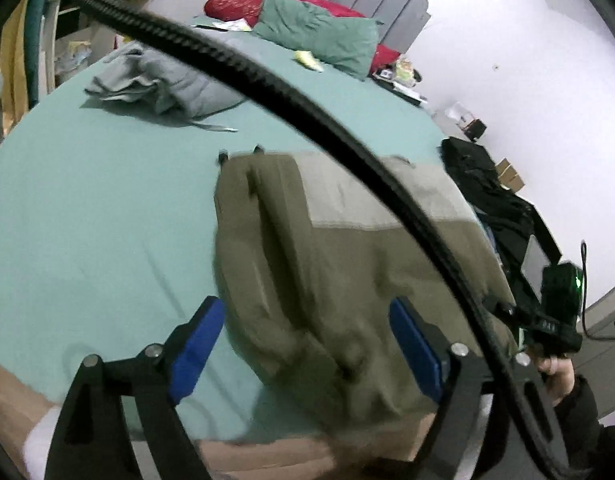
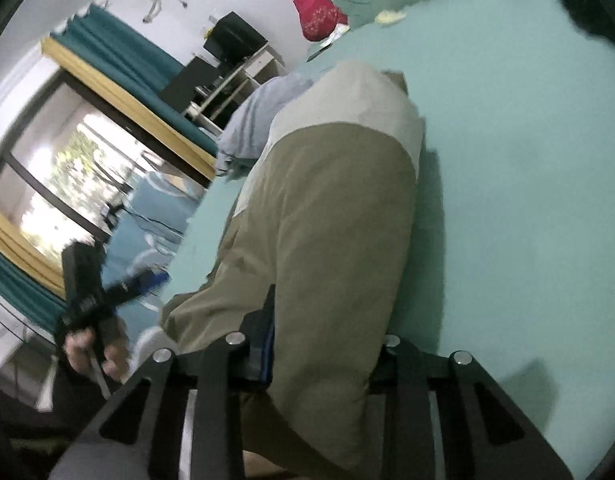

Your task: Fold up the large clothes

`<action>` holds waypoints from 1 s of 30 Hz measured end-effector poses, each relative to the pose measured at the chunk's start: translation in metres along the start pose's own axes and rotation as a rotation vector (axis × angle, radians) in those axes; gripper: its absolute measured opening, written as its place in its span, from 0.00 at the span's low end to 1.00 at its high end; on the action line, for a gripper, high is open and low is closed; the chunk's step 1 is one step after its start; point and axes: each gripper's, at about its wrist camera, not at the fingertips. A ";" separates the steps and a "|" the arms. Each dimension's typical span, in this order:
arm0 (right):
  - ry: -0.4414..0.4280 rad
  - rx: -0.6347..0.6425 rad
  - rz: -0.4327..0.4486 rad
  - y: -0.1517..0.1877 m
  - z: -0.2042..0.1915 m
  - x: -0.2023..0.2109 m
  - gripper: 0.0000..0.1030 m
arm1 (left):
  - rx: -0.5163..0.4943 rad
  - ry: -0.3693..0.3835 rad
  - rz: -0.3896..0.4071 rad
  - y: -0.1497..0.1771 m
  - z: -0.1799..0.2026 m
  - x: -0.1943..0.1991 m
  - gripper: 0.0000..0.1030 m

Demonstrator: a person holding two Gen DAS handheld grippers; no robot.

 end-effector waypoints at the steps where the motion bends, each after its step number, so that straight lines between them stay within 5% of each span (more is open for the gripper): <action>1: 0.024 0.010 -0.007 0.004 0.010 0.011 0.26 | 0.002 0.010 -0.008 -0.001 0.006 -0.005 0.84; 6: 0.119 0.001 -0.048 0.044 0.045 0.058 0.27 | 0.023 0.058 -0.093 0.003 0.033 -0.055 0.87; 8: 0.125 -0.037 -0.081 0.058 0.062 0.062 0.33 | 0.037 0.083 -0.132 0.010 0.042 -0.079 0.88; 10: 0.159 -0.037 -0.068 0.061 0.067 0.061 0.51 | 0.057 0.099 -0.152 0.015 0.048 -0.095 0.89; 13: 0.193 -0.014 -0.063 0.057 0.070 0.068 0.69 | 0.099 0.124 -0.170 0.019 0.048 -0.113 0.93; 19: 0.130 0.005 0.061 0.021 0.069 0.100 0.76 | 0.170 0.212 -0.228 0.022 0.038 -0.130 0.94; 30: 0.107 -0.029 -0.029 -0.023 0.096 -0.003 0.82 | 0.131 0.339 -0.303 0.011 0.065 -0.157 1.00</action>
Point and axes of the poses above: each gripper's, at about its wrist camera, not at the fingertips, and x roughly against the way its jaws point, z to its right, y to its underside, and after that the axes turned 7 degrees about -y, right-handed
